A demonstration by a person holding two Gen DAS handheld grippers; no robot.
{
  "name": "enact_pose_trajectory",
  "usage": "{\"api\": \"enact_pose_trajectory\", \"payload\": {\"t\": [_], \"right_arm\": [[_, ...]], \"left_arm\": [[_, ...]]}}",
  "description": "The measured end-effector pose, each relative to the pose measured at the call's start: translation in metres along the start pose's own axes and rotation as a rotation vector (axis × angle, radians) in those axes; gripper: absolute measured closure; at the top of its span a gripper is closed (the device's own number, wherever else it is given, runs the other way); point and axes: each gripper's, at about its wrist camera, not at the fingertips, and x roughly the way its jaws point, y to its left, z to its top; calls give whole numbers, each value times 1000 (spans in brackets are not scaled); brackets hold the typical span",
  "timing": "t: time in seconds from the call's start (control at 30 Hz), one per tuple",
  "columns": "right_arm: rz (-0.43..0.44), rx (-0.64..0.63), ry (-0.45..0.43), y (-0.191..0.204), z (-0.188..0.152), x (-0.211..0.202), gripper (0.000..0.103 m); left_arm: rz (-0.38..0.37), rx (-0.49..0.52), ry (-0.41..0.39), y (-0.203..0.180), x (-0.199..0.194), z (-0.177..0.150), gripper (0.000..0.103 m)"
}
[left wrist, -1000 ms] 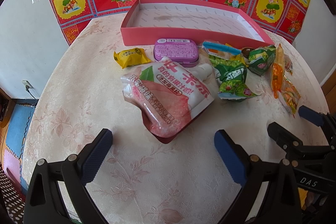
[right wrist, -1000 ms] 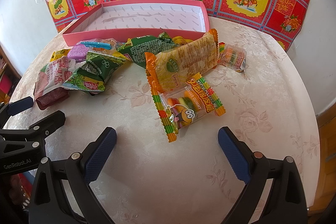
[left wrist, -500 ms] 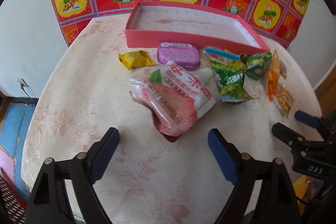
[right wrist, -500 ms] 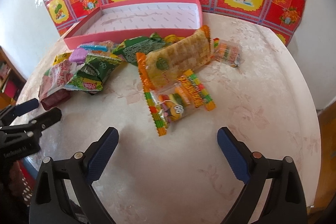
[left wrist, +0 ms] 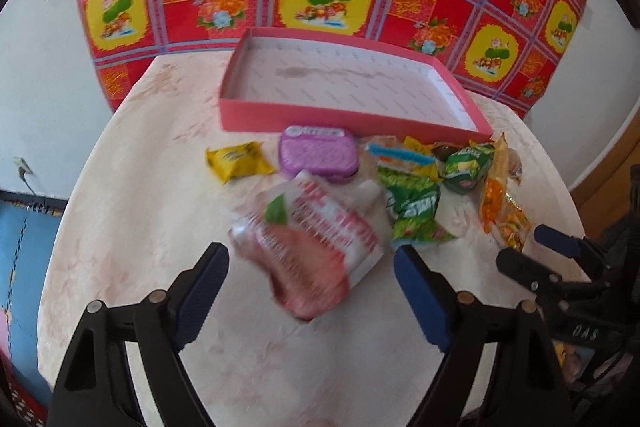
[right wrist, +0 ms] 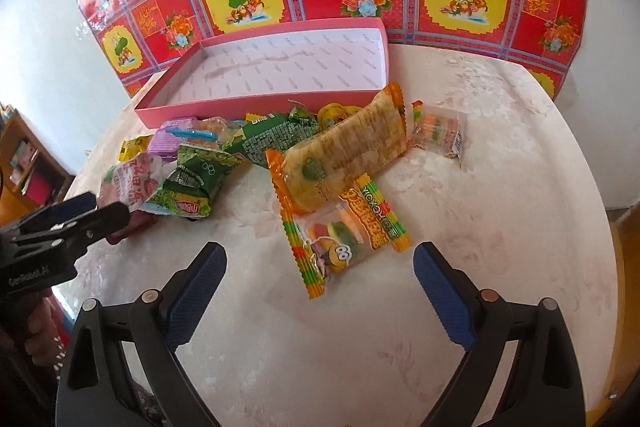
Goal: Organize snacks
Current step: 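Close the left gripper on the pink-and-white drink pouch while the right gripper approaches the striped gummy pack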
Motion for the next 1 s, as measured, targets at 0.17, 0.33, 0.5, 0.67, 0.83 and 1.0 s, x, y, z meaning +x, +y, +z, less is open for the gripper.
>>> {"api": "enact_pose_trajectory", "payload": {"t": [0.17, 0.33, 0.5, 0.67, 0.83, 1.0], "right_arm": [[-23, -13, 0, -3, 1, 4, 6], [-19, -4, 15, -8, 1, 8, 7], [-19, -2, 19, -10, 3, 9, 9], [-37, -21, -5, -7, 1, 8, 8], [-54, -43, -12, -4, -1, 8, 8], [-33, -28, -14, -7, 0, 7, 8]], "left_arm": [[21, 15, 10, -5, 14, 7, 15], [11, -46, 31, 3, 26, 7, 15], [29, -51, 13, 3, 28, 7, 15], [4, -53, 4, 3, 26, 7, 27], [-12, -72, -2, 6, 23, 6, 33], [-30, -90, -16, 9, 14, 7, 38]]}}
